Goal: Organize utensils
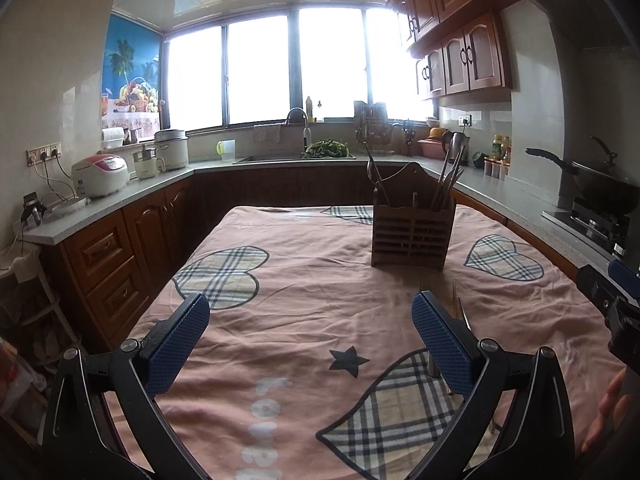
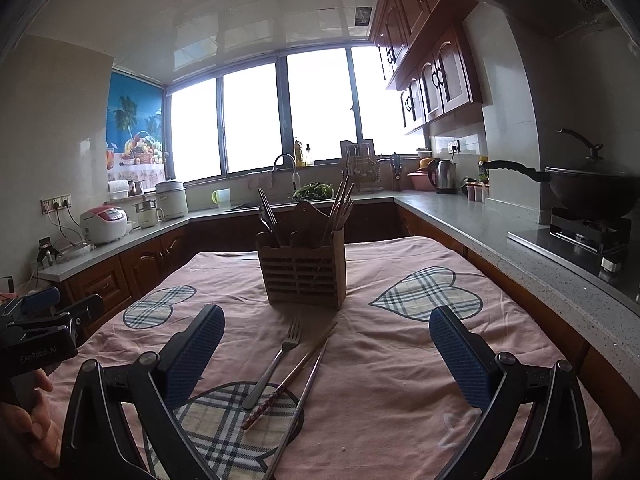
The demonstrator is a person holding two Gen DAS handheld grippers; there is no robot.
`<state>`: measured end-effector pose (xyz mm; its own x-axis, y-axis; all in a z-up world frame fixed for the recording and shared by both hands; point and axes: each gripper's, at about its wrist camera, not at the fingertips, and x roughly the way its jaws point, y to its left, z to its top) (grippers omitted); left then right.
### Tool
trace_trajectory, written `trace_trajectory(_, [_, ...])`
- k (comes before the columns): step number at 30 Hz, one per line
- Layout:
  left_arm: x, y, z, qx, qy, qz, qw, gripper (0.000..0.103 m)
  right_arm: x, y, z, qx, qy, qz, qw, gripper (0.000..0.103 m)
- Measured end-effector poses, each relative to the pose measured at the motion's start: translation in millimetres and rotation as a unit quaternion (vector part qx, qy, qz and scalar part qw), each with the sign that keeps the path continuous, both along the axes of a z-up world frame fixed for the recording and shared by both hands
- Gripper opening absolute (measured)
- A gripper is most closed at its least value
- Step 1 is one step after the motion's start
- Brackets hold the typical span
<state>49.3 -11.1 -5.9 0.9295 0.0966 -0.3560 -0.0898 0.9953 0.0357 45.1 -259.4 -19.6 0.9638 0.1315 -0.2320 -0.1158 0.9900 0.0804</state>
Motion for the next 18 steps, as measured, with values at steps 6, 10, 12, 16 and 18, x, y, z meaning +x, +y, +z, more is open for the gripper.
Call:
trace_trajectory(6, [-1.7, -5.4, -2.3, 0.001, 0.006, -0.008, 1.0000, 0.103, -1.0, -0.7, -5.6, 0.001, 0.011, -0.004, 1.000, 0.103])
trace_trajectory(10, [-2.1, -8.8, -3.2, 0.002, 0.013, -0.016, 0.9998, 0.103, -2.4, 1.3, -7.0, -0.009, 0.013, -0.008, 1.000, 0.103])
trace_trajectory(12, [-2.4, -8.8, -3.7, 0.001, 0.015, -0.019, 0.9997, 0.103, -3.1, 2.0, -7.3, -0.010, 0.015, -0.007, 1.000, 0.103])
trace_trajectory(16, [-2.3, -9.0, -3.9, 0.001, 0.019, -0.021, 0.9996, 0.103, -4.1, 3.3, -7.2, -0.014, 0.014, -0.009, 1.000, 0.103])
trace_trajectory(18, [-2.0, -7.7, -4.2, 0.000, 0.021, -0.022, 0.9995, 0.103, -4.1, 3.2, -7.3, -0.015, 0.015, -0.010, 1.000, 0.103])
